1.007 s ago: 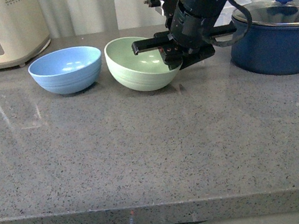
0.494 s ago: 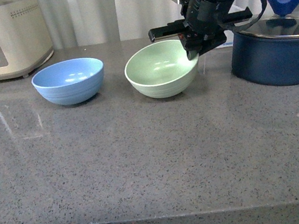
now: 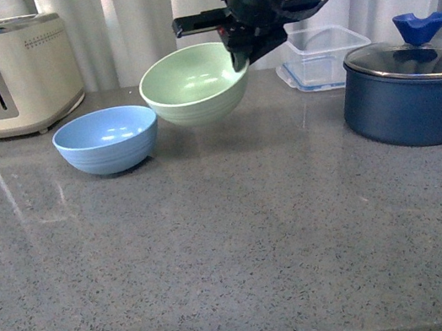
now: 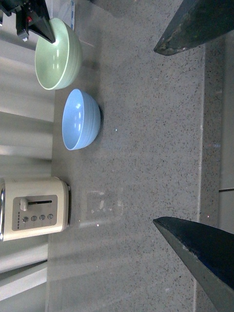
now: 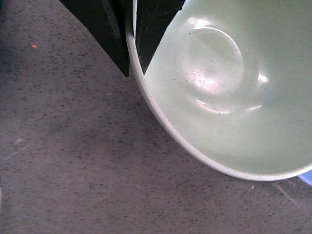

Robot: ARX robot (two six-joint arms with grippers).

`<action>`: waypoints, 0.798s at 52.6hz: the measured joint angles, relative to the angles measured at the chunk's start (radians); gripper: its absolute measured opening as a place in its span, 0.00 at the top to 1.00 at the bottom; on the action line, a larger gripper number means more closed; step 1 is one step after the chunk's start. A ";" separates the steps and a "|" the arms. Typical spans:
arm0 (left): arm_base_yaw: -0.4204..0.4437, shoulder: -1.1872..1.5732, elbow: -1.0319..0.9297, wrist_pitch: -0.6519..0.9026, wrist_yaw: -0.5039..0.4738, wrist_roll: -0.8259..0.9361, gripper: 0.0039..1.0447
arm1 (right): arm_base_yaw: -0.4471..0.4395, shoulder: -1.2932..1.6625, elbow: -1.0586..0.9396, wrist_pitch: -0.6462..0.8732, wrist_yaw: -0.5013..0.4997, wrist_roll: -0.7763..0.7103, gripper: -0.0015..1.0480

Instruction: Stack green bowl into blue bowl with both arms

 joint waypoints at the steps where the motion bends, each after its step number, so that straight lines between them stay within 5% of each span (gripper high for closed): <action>1: 0.000 0.000 0.000 0.000 0.000 0.000 0.06 | 0.005 0.008 0.014 -0.005 -0.002 -0.002 0.99; 42: 0.000 0.000 0.000 0.000 0.000 0.000 0.06 | 0.119 0.035 0.132 0.064 -0.064 -0.056 0.99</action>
